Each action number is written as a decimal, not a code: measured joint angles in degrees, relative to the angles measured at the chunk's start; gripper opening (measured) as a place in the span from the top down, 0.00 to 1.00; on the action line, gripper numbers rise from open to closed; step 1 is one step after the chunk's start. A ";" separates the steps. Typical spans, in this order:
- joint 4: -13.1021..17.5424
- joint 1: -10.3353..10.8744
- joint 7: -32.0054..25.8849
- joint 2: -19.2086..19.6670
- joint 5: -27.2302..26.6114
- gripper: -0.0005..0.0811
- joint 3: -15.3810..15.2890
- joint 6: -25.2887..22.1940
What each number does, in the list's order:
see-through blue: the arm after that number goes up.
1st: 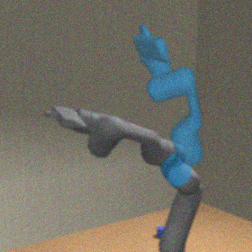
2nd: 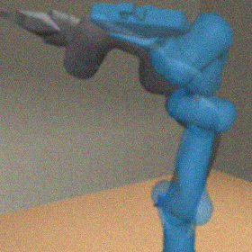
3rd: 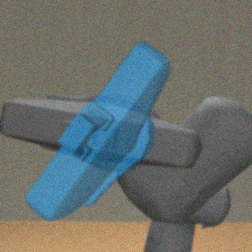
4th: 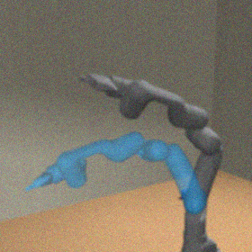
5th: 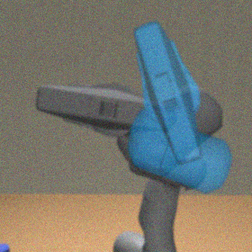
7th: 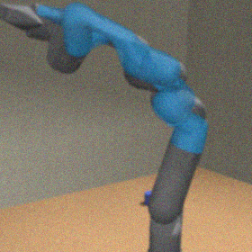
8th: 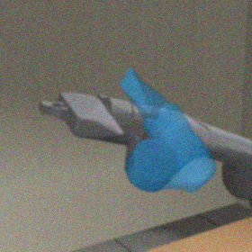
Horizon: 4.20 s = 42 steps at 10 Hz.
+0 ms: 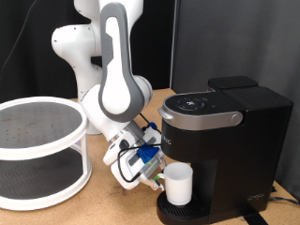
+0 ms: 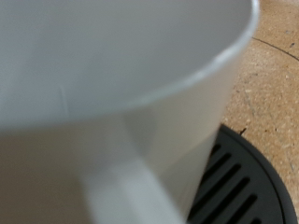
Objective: Make a cup of coffee with the keurig machine
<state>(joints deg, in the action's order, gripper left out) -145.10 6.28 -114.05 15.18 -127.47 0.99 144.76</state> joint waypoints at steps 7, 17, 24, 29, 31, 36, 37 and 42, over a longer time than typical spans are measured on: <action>-3.55 -3.49 5.03 -4.69 6.77 0.01 0.88 -0.16; -6.85 -4.54 20.01 -15.70 18.50 0.01 1.41 -2.05; -8.55 -4.85 31.48 -23.88 27.07 0.01 1.58 -2.60; -8.62 -6.46 51.76 -34.05 43.59 0.01 4.09 -12.03; -9.26 -6.86 53.88 -35.79 45.36 0.01 4.60 -13.45; -8.18 -7.35 59.23 -39.71 47.63 0.01 4.87 -14.60; -7.84 -7.68 62.43 -41.44 49.64 0.01 5.22 -16.47; -5.48 -9.83 73.94 -48.93 57.84 0.01 7.78 -26.31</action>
<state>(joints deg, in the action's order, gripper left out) -150.58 -3.55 -40.10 -33.75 -69.63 8.77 118.45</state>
